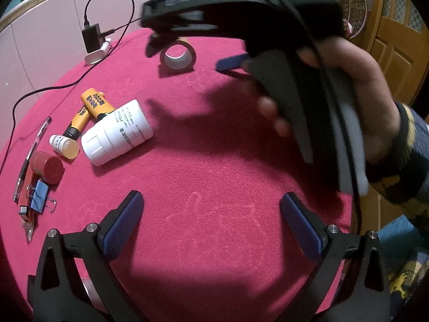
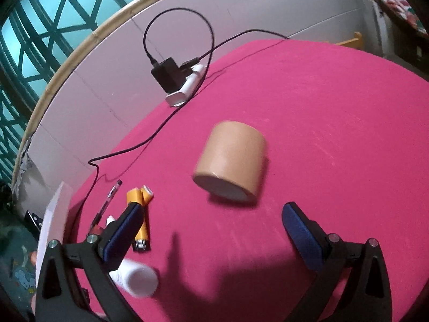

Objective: Organize rigid objects

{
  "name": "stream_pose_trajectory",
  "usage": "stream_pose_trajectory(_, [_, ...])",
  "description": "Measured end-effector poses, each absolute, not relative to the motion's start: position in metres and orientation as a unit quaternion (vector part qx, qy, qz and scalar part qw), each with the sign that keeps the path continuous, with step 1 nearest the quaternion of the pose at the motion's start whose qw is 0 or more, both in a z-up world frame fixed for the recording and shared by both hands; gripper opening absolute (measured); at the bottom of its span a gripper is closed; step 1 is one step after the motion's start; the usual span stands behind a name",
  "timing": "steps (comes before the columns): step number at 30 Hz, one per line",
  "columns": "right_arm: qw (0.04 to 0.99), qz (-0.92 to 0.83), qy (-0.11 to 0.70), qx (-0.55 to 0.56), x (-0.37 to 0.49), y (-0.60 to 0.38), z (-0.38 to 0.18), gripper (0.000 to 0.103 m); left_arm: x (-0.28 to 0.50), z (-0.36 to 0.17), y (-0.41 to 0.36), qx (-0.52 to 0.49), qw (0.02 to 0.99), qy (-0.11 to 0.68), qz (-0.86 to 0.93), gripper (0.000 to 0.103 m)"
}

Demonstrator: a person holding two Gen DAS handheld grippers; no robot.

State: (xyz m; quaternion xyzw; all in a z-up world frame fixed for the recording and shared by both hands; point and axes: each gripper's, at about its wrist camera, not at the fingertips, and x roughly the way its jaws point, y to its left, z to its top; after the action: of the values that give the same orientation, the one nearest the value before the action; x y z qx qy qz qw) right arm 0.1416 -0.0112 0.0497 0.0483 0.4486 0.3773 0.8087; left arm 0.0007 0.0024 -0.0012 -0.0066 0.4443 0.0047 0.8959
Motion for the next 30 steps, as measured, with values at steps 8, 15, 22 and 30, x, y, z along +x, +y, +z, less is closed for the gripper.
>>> stream_pose_trajectory(8, [0.816,0.368,0.445,0.018,0.114,-0.034,0.052,0.103,0.001,-0.001,0.003,-0.006,0.896,0.444,0.004,0.103])
stream_pose_trajectory(15, [0.817,0.38,0.432,0.048,0.115,-0.046,0.053,0.103,-0.001,0.0,0.002,-0.006,0.896,0.444,0.005,0.103])
stream_pose_trajectory(22, [0.806,0.4,0.421,0.118,0.12,-0.066,0.056,0.103,-0.001,0.0,0.002,-0.006,0.896,0.444,0.005,0.103])
stream_pose_trajectory(30, [0.805,0.396,0.426,0.115,0.122,-0.061,0.06,0.103,0.0,0.0,0.003,-0.008,0.896,0.444,0.008,0.103])
